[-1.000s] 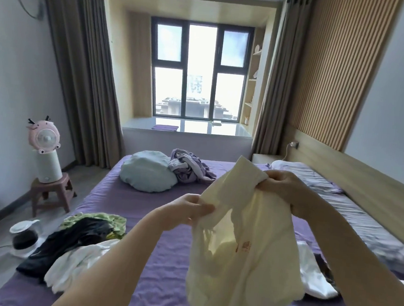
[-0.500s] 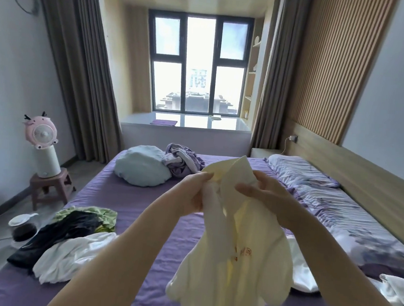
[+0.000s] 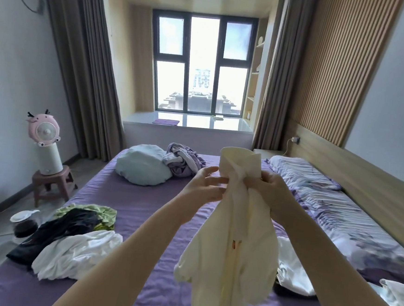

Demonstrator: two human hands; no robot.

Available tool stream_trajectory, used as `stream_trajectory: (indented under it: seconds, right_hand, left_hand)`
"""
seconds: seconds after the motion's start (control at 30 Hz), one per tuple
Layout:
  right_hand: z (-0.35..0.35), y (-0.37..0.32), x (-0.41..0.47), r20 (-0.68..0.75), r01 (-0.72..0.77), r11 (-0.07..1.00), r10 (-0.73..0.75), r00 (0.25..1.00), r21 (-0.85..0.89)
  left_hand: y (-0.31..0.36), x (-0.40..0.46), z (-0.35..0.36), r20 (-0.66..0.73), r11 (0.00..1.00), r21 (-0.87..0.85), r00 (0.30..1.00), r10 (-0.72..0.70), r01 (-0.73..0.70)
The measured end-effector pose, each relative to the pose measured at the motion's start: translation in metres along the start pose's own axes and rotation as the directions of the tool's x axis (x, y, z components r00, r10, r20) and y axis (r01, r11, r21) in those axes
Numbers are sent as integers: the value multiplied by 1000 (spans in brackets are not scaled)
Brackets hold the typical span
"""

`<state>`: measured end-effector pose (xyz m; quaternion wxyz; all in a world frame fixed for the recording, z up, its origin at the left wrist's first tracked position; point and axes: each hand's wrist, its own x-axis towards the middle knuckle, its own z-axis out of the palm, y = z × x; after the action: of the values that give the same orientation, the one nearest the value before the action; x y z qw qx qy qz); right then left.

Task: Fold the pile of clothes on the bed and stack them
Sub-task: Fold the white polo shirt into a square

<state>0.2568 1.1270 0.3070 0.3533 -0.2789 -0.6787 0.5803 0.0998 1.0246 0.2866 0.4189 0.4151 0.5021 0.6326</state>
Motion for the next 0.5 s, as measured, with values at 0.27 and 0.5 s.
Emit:
stream_trajectory:
  seconds: [0.27,0.5]
  right_hand:
    - [-17,2,15,2,-106,978,108,994,177]
    - [-30,26,19,53,-92,950,80,995,299]
  left_hand:
    - [-58,-6,-1,-186,850,516,954,236,-109]
    - [-46,-3,-7,-158,900,393,951,267,-188]
